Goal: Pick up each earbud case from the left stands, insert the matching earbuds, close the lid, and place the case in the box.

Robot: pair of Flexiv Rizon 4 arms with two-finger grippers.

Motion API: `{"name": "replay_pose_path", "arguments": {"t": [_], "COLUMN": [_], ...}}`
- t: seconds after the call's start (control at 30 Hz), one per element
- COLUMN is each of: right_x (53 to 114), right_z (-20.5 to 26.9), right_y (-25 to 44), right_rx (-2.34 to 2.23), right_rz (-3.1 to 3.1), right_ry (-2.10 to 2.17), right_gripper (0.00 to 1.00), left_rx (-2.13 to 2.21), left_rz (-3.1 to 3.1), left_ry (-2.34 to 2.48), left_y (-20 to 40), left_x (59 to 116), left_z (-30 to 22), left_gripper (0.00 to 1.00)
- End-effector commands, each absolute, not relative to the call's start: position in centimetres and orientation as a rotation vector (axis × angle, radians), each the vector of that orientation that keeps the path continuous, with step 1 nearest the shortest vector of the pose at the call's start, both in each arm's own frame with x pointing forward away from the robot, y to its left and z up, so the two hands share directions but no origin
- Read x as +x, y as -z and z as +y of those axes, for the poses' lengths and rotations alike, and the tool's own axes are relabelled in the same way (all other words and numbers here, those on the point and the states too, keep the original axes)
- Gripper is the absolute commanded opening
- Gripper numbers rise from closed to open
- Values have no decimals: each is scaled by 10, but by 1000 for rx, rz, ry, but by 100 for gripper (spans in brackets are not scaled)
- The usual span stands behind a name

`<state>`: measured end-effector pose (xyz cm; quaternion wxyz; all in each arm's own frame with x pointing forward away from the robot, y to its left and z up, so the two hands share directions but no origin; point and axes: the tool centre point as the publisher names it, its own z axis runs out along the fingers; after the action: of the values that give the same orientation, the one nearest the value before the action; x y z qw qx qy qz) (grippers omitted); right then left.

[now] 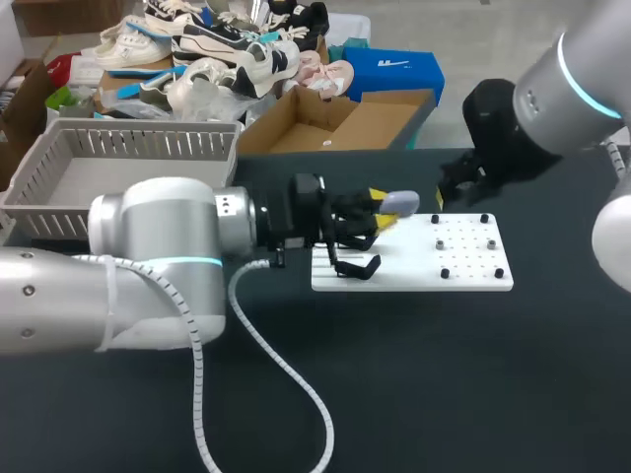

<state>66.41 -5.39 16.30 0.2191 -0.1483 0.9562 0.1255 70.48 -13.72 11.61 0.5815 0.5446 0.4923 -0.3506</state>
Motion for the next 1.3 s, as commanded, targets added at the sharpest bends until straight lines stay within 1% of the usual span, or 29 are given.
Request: {"name": "replay_pose_path", "arguments": {"t": [0.03, 0.43, 0.6, 0.77, 1.0, 1.2, 1.3], "right_x": [653, 652, 655, 659, 666, 669, 668], "right_z": [-59, -61, -55, -48, -36, -27, -24], "right_y": [-165, -163, -162, -163, -164, -162, -159], "right_rx": [-364, -306, -296, -285, -252, -219, -200], "right_rz": [2592, 2628, 2646, 2675, 2700, 2718, 2722], "right_ry": [-313, -308, -307, -287, -266, -250, -255], "right_gripper": [41, 41, 40, 40, 40, 40, 40], "left_rx": [1217, 1123, 1079, 1024, 999, 1002, 1022], "left_rz": [1169, 1231, 1270, 1325, 1427, 1514, 1564], "left_ry": [725, 410, 313, 266, 207, 165, 170], "left_y": [-130, -165, -166, -154, -119, -102, -95], "left_x": [707, 752, 775, 791, 817, 843, 853], "left_z": [-104, 6, 55, 92, 131, 160, 165], "left_gripper": [0, 0, 0, 0, 0, 0, 0]}}
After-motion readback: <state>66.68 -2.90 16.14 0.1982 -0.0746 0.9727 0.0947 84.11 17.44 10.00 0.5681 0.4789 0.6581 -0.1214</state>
